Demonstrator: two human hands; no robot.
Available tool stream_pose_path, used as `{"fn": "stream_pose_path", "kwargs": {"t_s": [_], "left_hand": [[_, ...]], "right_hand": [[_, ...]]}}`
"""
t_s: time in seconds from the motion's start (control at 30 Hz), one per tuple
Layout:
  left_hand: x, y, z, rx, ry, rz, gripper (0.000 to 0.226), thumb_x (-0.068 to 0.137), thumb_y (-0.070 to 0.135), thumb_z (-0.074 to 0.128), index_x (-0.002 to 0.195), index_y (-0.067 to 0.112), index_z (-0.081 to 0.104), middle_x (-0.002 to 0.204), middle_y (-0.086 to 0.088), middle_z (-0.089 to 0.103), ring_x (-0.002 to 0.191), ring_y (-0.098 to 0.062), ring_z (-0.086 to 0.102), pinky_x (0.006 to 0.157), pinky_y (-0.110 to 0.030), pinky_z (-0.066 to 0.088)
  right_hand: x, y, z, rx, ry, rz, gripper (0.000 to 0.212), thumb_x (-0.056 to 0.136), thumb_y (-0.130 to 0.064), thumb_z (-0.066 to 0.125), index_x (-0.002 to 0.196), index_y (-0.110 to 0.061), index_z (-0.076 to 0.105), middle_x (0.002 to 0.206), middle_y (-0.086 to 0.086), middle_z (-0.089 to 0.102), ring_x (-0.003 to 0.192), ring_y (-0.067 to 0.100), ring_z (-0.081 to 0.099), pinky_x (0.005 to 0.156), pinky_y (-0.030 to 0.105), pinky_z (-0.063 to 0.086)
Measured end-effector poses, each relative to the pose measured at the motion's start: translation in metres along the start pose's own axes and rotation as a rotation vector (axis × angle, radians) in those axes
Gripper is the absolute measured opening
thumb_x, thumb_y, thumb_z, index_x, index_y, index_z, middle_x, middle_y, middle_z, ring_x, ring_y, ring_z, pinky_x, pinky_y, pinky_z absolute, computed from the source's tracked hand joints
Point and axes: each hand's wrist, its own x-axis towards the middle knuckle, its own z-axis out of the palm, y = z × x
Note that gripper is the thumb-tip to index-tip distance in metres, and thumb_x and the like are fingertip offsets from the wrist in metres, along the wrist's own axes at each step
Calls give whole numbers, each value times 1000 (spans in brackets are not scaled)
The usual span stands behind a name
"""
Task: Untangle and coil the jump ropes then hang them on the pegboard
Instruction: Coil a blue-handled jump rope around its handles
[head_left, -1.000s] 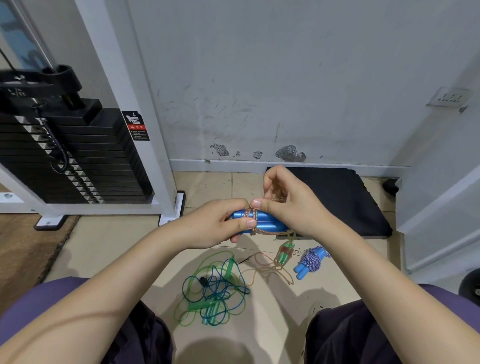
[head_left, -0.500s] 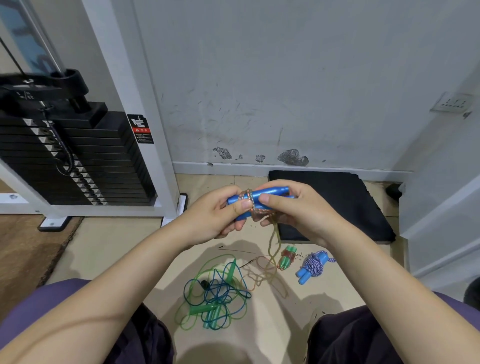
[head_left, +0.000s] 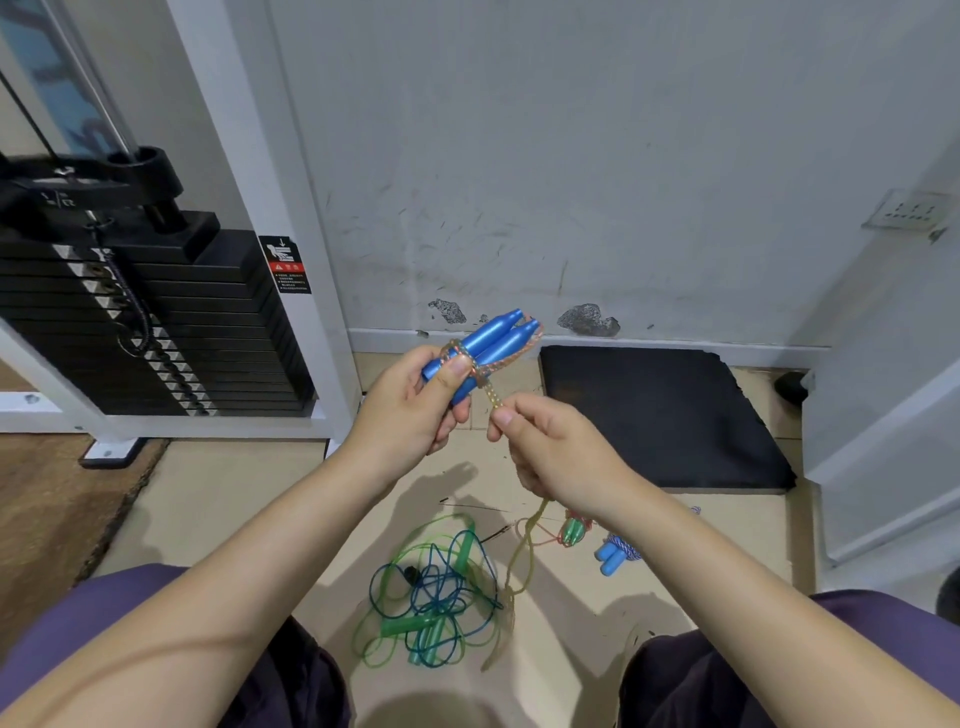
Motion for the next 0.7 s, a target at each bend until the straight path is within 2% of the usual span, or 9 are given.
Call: {"fn": "stream_pose_path", "kwargs": {"t_s": [0.1, 0.23, 0.33, 0.4, 0.5, 0.6, 0.7], "left_hand": [[1, 0, -2, 21, 74, 13, 23, 102, 24, 48, 104, 2, 55, 64, -8, 52, 42, -8, 38, 39, -18, 29], [8, -1, -13, 104, 172, 18, 22, 101, 27, 51, 97, 6, 57, 62, -7, 53, 43, -9, 39, 41, -20, 31], [10, -6, -17, 284, 177, 59, 23, 99, 31, 54, 89, 11, 58, 59, -2, 57, 44, -10, 41, 47, -26, 33], [10, -8, -16, 465, 154, 74, 23, 97, 33, 58, 83, 15, 57, 57, 1, 59, 43, -4, 44, 49, -22, 36], [9, -7, -15, 636, -8, 12, 22, 95, 33, 61, 79, 18, 59, 55, 3, 59, 38, -2, 43, 42, -14, 32], [5, -3, -15, 552, -301, -118, 28, 96, 35, 59, 87, 8, 61, 54, 3, 56, 40, -12, 36, 40, -20, 29], [2, 1, -14, 455, -463, -146, 23, 97, 30, 58, 84, 12, 58, 56, -1, 53, 42, -15, 32, 39, -19, 26]], "right_hand": [[-4, -1, 3, -121, -30, -8, 32, 103, -25, 47, 74, -14, 58, 53, 2, 44, 43, 13, 42, 50, 25, 37], [-4, -4, -1, -223, 16, -46, 27, 100, -30, 51, 82, -16, 66, 55, -4, 39, 47, 4, 35, 50, 20, 30], [-4, -9, -3, -341, 61, -109, 22, 99, -30, 55, 90, -13, 66, 56, -9, 39, 51, 5, 37, 50, 19, 28], [-7, -11, -5, -448, 60, -181, 22, 98, -29, 57, 85, -11, 62, 53, -7, 38, 52, 7, 39, 50, 21, 27], [-9, -13, -11, -545, 104, -290, 24, 94, -29, 62, 75, -14, 61, 57, -6, 45, 58, 10, 42, 55, 23, 31], [-4, -14, -23, -550, 185, -357, 18, 90, -26, 68, 77, -14, 70, 68, -5, 58, 70, 10, 51, 62, 18, 37], [0, -13, -30, -499, 215, -327, 17, 87, -25, 72, 75, -13, 71, 69, 0, 60, 69, 11, 52, 61, 17, 37]]}}
